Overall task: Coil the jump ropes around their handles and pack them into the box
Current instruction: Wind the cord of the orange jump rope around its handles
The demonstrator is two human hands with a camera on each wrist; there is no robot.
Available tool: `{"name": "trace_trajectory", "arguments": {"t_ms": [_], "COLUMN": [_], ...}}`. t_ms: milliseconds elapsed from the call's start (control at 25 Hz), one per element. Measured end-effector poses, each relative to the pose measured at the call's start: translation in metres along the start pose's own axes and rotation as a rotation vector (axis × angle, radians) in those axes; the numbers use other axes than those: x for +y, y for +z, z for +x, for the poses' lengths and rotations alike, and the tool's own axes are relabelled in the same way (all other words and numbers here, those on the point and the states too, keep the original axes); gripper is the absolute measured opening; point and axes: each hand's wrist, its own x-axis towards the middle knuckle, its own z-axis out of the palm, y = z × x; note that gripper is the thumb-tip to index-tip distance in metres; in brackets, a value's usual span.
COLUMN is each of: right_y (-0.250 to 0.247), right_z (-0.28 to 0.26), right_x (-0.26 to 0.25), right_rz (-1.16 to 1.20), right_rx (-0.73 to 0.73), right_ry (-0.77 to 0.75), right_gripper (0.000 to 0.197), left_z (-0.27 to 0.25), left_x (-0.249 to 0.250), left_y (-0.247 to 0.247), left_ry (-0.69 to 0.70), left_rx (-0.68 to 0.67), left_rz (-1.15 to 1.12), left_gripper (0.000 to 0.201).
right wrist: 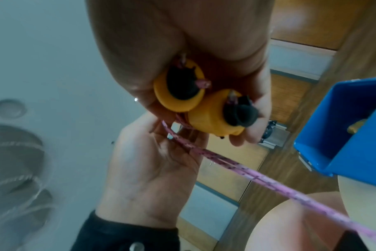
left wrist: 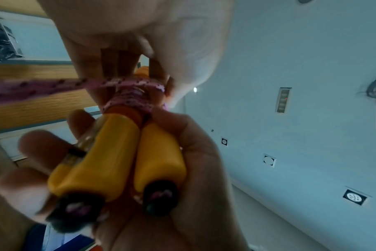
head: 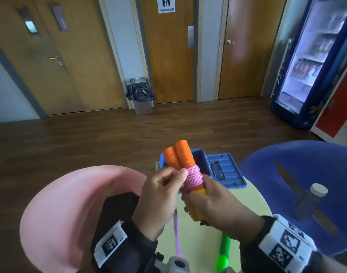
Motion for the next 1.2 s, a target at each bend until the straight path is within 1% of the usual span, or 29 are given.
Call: {"name": "trace_trajectory", "arguments": {"t_ms": [80, 120, 200, 320, 440, 560, 640, 720, 920, 1040, 1160, 1200], "right_y": [0.001, 0.002, 0.005, 0.009, 0.013, 0.014, 0.013, 0.012, 0.016, 0.018, 0.016, 0.015], "right_z": [0.003, 0.004, 0.004, 0.005, 0.004, 0.005, 0.005, 0.004, 0.007, 0.009, 0.011, 0.011], "right_x": [-0.005, -0.007, -0.010, -0.011, -0.014, -0.017, -0.017, -0.018, -0.017, -0.018, -0.020, -0.020], "right_rz": [0.083, 0.111, 0.153, 0.207, 0.316, 0.395, 0.440, 0.463, 0.497, 0.501, 0.476, 0.475], "right_rx": [-0.013, -0.017, -0.015, 0.004, 0.019, 0.036, 0.029, 0.005, -0.045, -0.062, -0.083, -0.093], "right_ry": [0.053, 0.061, 0.065, 0.096, 0.104, 0.097, 0.095, 0.088, 0.078, 0.067, 0.052, 0.047], "right_gripper": [0.019, 0.020, 0.027, 0.038, 0.032, 0.041, 0.046, 0.049, 0.051, 0.050, 0.051, 0.051], "left_z": [0.008, 0.012, 0.017, 0.023, 0.026, 0.025, 0.025, 0.026, 0.025, 0.025, 0.026, 0.026], "left_x": [-0.006, -0.009, -0.011, -0.014, -0.019, -0.019, -0.023, -0.027, -0.027, -0.030, -0.035, -0.035], "left_y": [-0.011, -0.016, -0.021, -0.020, -0.021, -0.026, -0.030, -0.035, -0.046, -0.050, -0.053, -0.053], "left_ry": [-0.002, -0.010, -0.034, -0.056, -0.057, -0.120, -0.190, -0.213, -0.168, -0.153, -0.142, -0.138], "left_rx": [-0.056, -0.088, -0.133, -0.166, -0.204, -0.239, -0.241, -0.244, -0.229, -0.194, -0.217, -0.226], "left_rz": [-0.013, -0.021, -0.032, -0.062, -0.104, -0.222, -0.342, -0.399, -0.296, -0.291, -0.266, -0.295], "left_gripper": [0.039, 0.040, 0.043, 0.050, 0.049, 0.045, 0.043, 0.040, 0.040, 0.041, 0.040, 0.038]}}
